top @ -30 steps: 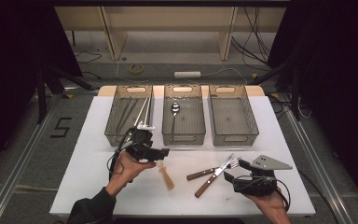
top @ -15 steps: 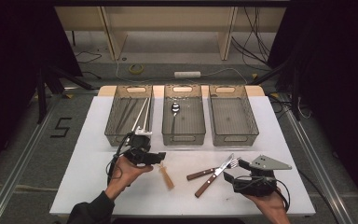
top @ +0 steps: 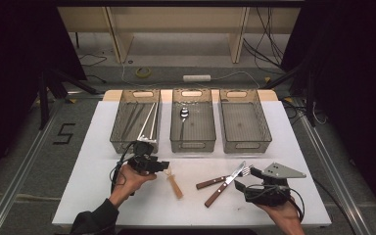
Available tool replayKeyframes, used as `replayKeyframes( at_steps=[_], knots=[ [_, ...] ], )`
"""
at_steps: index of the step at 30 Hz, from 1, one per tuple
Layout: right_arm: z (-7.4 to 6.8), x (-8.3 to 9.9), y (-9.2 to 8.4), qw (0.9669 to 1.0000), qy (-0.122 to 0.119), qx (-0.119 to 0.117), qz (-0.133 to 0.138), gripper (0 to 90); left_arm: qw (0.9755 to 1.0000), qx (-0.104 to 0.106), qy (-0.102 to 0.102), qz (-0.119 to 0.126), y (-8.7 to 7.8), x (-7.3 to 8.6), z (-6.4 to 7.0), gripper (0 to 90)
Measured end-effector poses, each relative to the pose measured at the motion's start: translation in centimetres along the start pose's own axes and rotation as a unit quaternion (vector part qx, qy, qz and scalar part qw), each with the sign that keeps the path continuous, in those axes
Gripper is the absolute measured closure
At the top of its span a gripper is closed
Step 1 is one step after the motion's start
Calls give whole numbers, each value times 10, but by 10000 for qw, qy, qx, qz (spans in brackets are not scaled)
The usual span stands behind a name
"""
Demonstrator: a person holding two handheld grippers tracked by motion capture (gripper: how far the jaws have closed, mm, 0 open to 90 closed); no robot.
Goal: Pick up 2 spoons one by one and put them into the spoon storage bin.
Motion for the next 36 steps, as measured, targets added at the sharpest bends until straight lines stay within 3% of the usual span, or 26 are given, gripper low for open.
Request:
replayKeyframes(
  at_steps=[13, 22, 30, 36],
  knots=[
    [0, 0, -1, 10000, 3, 1, 1, 267, 9998, -106, -3, -151, 0, 12, 8, 388],
    [0, 0, -1, 10000, 7, 11, -6, 267, 9995, -206, -199, -164, -8, 28, 27, 276],
    [-2, -1, -1, 10000, -14, 27, -2, 267, 9993, -292, -115, -196, -5, 38, 48, 208],
    [-1, 0, -1, 10000, -10, 41, -16, 267, 9988, -405, -78, -261, 3, 42, 55, 165]
  ],
)
Point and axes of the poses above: each handheld gripper's, and its own axes: y roughly forward along the jaws, x roughly out of its underside, z roughly to its right, the point moved 10 cm from there along y, roughly forward along the jaws, and after that the axes turned 3 degrees about -x, right-handed, at the moved point
